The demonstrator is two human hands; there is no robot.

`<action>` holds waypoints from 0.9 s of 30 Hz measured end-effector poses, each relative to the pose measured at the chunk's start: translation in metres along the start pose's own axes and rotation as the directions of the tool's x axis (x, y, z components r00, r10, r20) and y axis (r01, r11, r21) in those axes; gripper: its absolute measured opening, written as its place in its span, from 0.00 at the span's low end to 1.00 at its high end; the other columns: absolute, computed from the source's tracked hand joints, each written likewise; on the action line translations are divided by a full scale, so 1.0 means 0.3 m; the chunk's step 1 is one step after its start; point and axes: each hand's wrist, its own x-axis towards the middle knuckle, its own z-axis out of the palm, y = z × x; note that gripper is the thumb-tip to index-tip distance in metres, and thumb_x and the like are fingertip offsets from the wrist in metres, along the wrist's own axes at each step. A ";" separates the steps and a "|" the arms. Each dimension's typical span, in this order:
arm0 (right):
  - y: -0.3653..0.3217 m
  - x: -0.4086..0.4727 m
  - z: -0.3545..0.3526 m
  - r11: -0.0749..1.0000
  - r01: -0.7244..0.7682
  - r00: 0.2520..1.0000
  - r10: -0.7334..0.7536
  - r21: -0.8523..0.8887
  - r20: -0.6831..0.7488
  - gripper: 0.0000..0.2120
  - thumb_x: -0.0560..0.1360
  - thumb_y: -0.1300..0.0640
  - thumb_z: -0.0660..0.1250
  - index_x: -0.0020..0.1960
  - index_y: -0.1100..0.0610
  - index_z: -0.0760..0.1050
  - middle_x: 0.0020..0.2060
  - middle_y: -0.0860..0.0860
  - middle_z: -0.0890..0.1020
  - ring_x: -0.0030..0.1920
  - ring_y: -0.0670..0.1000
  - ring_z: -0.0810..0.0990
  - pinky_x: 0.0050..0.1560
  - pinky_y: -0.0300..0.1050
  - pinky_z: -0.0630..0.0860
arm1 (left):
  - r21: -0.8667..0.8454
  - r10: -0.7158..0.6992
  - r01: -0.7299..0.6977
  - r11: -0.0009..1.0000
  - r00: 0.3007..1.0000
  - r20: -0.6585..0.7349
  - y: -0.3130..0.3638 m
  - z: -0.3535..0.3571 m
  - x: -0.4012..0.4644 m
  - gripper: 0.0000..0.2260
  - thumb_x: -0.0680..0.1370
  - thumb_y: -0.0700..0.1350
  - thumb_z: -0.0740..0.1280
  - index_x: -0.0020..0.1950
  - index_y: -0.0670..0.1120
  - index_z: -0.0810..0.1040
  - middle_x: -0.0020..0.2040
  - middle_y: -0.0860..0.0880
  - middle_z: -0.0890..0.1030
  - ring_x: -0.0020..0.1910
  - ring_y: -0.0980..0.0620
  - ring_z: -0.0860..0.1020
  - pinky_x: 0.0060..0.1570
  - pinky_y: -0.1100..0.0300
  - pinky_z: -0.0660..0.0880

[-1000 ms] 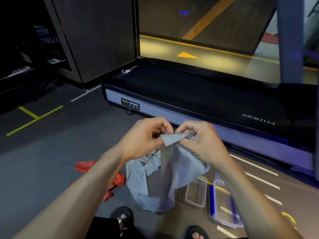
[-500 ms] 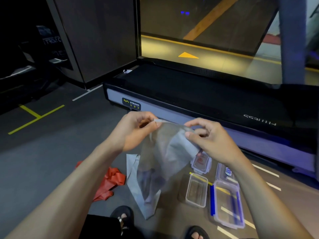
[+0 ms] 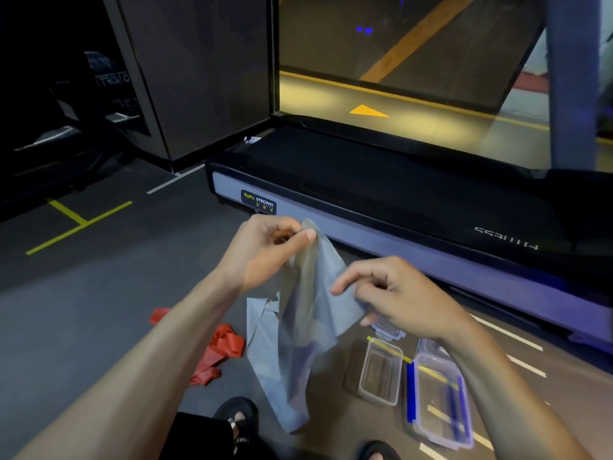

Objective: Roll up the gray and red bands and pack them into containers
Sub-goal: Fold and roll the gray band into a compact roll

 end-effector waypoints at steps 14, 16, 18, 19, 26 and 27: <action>-0.014 -0.030 0.021 0.980 0.002 0.999 0.006 -0.197 0.042 0.16 0.82 0.64 0.62 0.65 0.49 0.78 0.50 0.44 0.86 0.42 0.42 0.87 0.35 0.46 0.84 | -0.051 -0.041 0.043 0.998 0.998 0.040 0.013 -0.004 -0.007 0.03 0.78 0.43 0.74 0.45 0.49 0.86 0.38 0.48 0.84 0.37 0.51 0.79 0.41 0.50 0.78; -0.022 -0.032 0.025 0.976 0.031 0.999 -0.023 -0.215 0.038 0.14 0.82 0.62 0.63 0.63 0.49 0.79 0.45 0.42 0.86 0.40 0.42 0.87 0.35 0.44 0.84 | -0.047 -0.052 0.055 0.997 0.997 0.052 0.019 -0.003 -0.009 0.03 0.80 0.43 0.72 0.47 0.48 0.85 0.41 0.44 0.85 0.40 0.49 0.80 0.42 0.50 0.79; -0.030 -0.031 0.029 0.967 0.054 0.998 -0.057 -0.248 -0.004 0.08 0.82 0.58 0.67 0.56 0.49 0.82 0.38 0.40 0.86 0.36 0.41 0.86 0.37 0.38 0.80 | -0.055 -0.062 0.067 0.996 0.995 0.083 0.031 -0.001 -0.013 0.04 0.81 0.42 0.70 0.49 0.45 0.85 0.44 0.39 0.85 0.41 0.48 0.80 0.42 0.53 0.80; -0.033 -0.030 0.028 0.962 0.066 0.996 -0.080 -0.267 -0.042 0.06 0.81 0.57 0.68 0.52 0.48 0.83 0.36 0.39 0.85 0.33 0.41 0.85 0.37 0.34 0.77 | -0.062 -0.067 0.073 0.995 0.993 0.101 0.037 0.000 -0.014 0.05 0.81 0.42 0.70 0.49 0.43 0.84 0.44 0.38 0.84 0.40 0.48 0.79 0.41 0.56 0.80; 0.013 -0.001 -0.005 0.891 0.078 0.923 -0.234 -0.448 -0.305 0.07 0.76 0.49 0.71 0.39 0.47 0.80 0.36 0.43 0.79 0.36 0.45 0.77 0.38 0.49 0.76 | -0.142 -0.071 0.096 0.985 0.983 0.168 0.076 0.014 -0.028 0.05 0.80 0.40 0.71 0.47 0.42 0.86 0.35 0.41 0.81 0.36 0.48 0.77 0.40 0.56 0.79; 0.020 0.002 -0.008 0.883 0.060 0.913 -0.238 -0.466 -0.333 0.09 0.75 0.49 0.70 0.37 0.48 0.78 0.37 0.44 0.77 0.36 0.45 0.77 0.38 0.51 0.76 | -0.145 -0.064 0.087 0.986 0.986 0.157 0.079 0.016 -0.027 0.04 0.80 0.40 0.71 0.47 0.43 0.86 0.35 0.45 0.82 0.36 0.50 0.78 0.40 0.58 0.79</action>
